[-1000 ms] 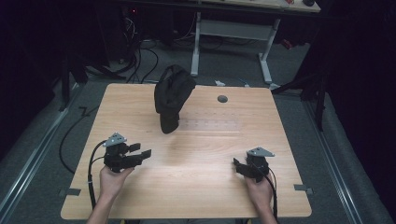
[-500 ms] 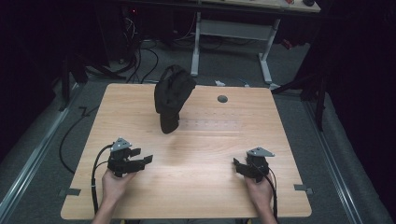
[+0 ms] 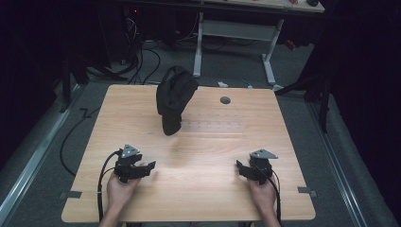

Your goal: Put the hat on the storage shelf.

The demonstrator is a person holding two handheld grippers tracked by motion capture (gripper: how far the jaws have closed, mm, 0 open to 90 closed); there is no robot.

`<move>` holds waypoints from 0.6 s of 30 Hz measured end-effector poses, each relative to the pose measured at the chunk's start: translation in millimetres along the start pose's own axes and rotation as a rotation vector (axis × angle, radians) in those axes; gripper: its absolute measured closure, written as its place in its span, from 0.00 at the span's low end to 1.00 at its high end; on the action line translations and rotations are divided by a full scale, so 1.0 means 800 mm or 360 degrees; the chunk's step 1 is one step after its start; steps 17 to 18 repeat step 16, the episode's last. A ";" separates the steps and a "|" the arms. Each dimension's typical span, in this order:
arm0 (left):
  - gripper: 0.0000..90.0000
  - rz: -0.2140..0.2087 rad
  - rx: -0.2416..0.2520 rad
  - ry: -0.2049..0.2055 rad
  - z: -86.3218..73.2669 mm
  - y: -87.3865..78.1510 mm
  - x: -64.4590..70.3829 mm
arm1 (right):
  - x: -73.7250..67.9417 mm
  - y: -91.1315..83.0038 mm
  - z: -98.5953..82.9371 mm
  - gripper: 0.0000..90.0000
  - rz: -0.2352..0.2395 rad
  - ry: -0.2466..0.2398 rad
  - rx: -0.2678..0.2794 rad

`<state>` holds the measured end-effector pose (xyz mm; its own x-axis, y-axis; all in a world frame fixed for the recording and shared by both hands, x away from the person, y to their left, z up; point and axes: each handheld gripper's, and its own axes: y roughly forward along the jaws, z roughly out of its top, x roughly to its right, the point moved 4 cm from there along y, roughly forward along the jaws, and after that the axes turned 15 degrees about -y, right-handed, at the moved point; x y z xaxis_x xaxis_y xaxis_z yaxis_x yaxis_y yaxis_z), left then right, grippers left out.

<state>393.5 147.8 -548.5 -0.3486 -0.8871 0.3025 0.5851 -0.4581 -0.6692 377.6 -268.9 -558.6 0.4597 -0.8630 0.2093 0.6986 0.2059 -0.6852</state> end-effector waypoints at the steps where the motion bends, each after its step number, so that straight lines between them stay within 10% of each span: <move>1: 0.37 0.0021 0.0005 0.0004 -0.001 0.002 -0.001 | 0.000 0.000 0.000 0.40 0.0000 -0.0001 0.0000; 6: 0.34 0.0122 0.0014 0.0105 -0.013 0.012 0.001 | 0.000 0.000 0.000 0.40 0.0000 -0.0001 0.0000; 18: 0.29 0.0121 0.0038 0.0100 -0.015 0.014 0.004 | 0.000 0.000 0.000 0.40 -0.0001 0.0003 -0.0002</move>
